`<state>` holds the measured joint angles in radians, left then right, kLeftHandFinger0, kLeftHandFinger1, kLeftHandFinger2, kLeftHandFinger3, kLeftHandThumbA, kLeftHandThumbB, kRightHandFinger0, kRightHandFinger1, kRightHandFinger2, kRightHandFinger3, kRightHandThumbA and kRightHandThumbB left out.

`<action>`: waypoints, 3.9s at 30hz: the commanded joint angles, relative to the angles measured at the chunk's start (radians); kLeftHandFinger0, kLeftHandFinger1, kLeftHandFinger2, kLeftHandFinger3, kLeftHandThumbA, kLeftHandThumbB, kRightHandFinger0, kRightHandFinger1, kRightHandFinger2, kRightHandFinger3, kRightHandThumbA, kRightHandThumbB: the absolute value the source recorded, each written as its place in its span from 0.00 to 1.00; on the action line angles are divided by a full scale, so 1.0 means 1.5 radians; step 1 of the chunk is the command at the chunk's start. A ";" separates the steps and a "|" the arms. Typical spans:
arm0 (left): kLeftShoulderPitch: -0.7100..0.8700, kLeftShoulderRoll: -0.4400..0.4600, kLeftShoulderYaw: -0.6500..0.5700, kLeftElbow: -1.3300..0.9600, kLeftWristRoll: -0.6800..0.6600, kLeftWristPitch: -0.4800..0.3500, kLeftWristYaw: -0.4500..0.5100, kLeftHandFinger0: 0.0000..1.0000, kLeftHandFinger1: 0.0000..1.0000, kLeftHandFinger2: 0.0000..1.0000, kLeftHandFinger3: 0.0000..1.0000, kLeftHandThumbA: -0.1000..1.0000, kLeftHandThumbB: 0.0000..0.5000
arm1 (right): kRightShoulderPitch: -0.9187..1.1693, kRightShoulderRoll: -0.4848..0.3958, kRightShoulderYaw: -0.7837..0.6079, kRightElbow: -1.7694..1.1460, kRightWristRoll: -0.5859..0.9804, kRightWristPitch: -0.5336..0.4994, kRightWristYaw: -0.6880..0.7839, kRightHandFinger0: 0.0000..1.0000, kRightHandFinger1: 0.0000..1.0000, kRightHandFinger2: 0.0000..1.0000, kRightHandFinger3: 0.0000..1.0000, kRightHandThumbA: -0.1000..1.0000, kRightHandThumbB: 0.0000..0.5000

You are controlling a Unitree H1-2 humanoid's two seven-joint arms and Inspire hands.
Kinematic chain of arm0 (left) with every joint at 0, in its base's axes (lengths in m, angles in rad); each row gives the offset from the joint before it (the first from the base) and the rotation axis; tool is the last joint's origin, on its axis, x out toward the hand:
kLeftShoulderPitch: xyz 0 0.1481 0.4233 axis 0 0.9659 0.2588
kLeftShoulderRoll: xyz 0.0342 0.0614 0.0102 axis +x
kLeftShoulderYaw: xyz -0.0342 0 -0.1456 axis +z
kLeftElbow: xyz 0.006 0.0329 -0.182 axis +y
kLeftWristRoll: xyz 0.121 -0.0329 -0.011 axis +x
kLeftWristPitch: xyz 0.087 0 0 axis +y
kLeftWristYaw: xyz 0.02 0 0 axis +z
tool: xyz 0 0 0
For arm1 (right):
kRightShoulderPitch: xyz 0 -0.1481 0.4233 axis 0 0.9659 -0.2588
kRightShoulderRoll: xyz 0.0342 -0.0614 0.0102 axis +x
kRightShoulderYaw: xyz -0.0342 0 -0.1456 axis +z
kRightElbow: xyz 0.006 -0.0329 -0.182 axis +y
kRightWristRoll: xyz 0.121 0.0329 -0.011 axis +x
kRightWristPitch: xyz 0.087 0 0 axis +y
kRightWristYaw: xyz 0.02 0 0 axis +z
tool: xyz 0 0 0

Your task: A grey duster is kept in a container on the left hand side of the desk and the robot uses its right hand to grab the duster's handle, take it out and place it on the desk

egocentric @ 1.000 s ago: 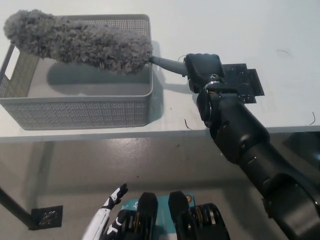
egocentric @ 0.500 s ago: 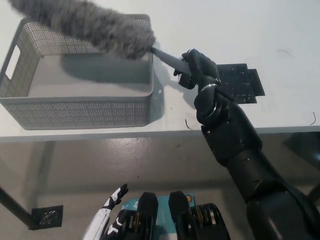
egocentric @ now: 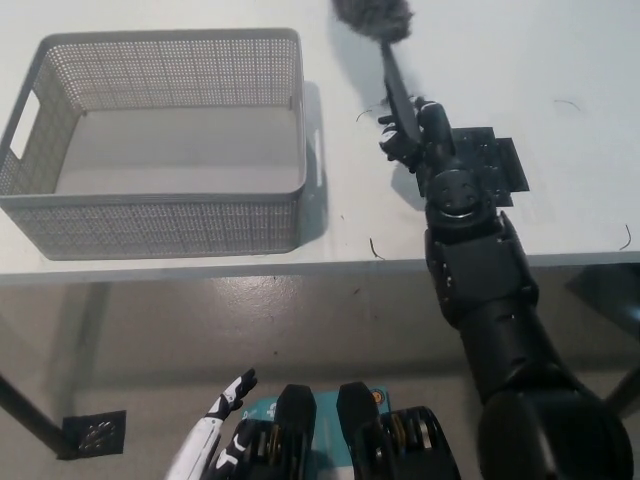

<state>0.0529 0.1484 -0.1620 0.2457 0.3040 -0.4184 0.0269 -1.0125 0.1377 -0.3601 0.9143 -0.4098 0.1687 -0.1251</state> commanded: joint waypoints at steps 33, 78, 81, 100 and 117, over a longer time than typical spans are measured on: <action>0.048 0.024 0.046 -0.061 0.004 -0.030 0.021 1.00 1.00 1.00 1.00 1.00 0.04 | 0.273 -0.330 0.285 -0.322 0.029 -0.027 0.111 0.00 0.20 0.55 0.36 0.00 0.28; 0.006 0.024 0.044 -0.059 0.003 -0.015 0.006 1.00 1.00 1.00 1.00 1.00 0.03 | 0.163 -0.418 0.050 -0.977 0.417 0.089 0.208 1.00 1.00 1.00 1.00 1.00 0.82; -0.001 0.020 0.038 -0.049 -0.004 -0.021 0.002 1.00 1.00 1.00 1.00 1.00 0.11 | 0.222 -0.402 0.064 -1.163 0.368 0.031 0.141 1.00 1.00 1.00 1.00 1.00 0.65; -0.040 -0.008 0.011 0.012 -0.032 -0.034 0.020 1.00 1.00 1.00 1.00 1.00 0.26 | 0.864 -0.142 0.444 -1.104 -0.211 -0.426 -0.190 1.00 1.00 1.00 1.00 0.95 0.24; -0.002 -0.004 0.007 -0.013 -0.031 -0.034 0.033 1.00 1.00 1.00 1.00 1.00 0.21 | 0.680 -0.142 0.339 -0.444 0.017 -0.421 -0.109 1.00 1.00 1.00 1.00 1.00 0.45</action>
<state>0.0356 0.1430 -0.1406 0.2771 0.2954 -0.4165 0.0329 0.0708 -0.1181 0.2016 0.0603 -0.4189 -0.1960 -0.1213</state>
